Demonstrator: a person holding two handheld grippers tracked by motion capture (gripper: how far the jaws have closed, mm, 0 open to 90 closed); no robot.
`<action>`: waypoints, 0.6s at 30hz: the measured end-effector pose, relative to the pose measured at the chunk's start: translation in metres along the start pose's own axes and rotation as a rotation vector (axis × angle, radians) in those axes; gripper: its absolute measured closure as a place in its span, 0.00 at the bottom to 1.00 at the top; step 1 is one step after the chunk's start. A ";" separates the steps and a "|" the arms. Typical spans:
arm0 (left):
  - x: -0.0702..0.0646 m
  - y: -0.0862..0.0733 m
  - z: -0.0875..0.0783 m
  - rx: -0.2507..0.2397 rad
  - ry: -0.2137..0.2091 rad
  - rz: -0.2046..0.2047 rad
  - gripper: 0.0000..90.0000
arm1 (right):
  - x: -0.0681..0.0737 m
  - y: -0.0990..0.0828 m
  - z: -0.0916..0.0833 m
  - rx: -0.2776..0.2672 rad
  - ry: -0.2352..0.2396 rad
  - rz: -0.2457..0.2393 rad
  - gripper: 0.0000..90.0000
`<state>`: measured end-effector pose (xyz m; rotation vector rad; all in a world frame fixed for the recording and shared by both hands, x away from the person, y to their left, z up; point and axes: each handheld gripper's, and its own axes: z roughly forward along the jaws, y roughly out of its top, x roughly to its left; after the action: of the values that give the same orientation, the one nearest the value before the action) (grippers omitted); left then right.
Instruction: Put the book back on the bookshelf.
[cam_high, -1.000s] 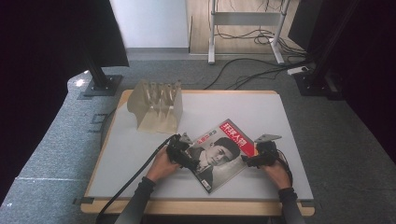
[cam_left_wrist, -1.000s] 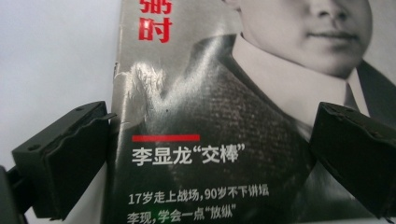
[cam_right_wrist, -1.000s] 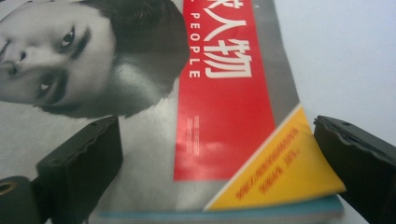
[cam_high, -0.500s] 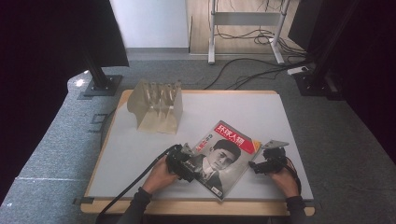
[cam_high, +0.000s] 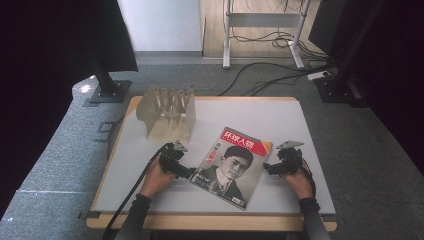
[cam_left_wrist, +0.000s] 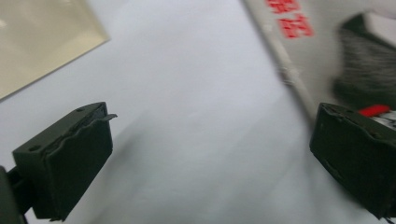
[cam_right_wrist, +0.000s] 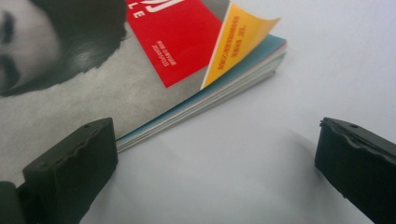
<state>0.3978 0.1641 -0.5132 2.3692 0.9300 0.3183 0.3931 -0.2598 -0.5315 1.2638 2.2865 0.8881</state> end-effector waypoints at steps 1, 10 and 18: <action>0.001 0.000 0.002 -0.003 0.012 -0.008 0.00 | 0.000 0.002 0.002 0.002 -0.007 -0.001 0.00; -0.010 0.002 0.013 -0.032 0.015 -0.004 0.00 | -0.005 0.018 0.014 0.012 -0.035 0.003 0.00; -0.027 -0.001 0.009 -0.025 0.009 0.035 0.00 | -0.011 0.024 0.023 0.003 -0.037 0.040 0.00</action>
<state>0.3809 0.1429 -0.5212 2.3652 0.8850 0.3521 0.4273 -0.2515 -0.5313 1.3197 2.2424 0.8685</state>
